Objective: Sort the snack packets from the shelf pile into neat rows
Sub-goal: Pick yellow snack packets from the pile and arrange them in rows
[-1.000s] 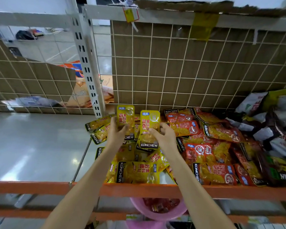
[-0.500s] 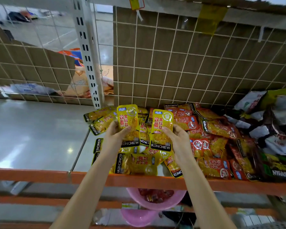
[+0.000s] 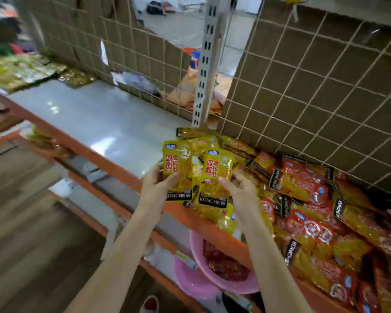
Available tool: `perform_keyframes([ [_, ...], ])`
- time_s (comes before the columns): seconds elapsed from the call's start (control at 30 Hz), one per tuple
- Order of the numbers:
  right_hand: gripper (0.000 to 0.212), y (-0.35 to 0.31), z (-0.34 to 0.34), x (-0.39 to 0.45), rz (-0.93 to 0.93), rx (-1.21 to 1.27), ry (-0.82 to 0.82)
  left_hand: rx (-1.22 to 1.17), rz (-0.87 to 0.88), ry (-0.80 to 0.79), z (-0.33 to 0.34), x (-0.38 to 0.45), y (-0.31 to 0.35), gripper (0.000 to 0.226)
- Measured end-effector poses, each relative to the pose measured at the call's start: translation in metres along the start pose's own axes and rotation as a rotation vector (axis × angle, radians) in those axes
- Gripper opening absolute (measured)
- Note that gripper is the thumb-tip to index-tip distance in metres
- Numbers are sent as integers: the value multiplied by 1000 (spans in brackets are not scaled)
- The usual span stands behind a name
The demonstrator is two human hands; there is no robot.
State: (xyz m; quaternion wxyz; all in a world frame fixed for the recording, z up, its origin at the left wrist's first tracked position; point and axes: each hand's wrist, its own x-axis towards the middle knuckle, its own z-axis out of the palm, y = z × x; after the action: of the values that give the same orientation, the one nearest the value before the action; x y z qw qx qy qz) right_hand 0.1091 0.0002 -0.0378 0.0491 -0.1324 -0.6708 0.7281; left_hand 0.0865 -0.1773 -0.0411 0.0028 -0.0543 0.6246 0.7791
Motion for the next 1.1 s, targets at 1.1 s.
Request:
perform_keyframes([
  [1.1,16,55,484,-58,22,-27,-768,61,121,850,-447,-42,107,20],
])
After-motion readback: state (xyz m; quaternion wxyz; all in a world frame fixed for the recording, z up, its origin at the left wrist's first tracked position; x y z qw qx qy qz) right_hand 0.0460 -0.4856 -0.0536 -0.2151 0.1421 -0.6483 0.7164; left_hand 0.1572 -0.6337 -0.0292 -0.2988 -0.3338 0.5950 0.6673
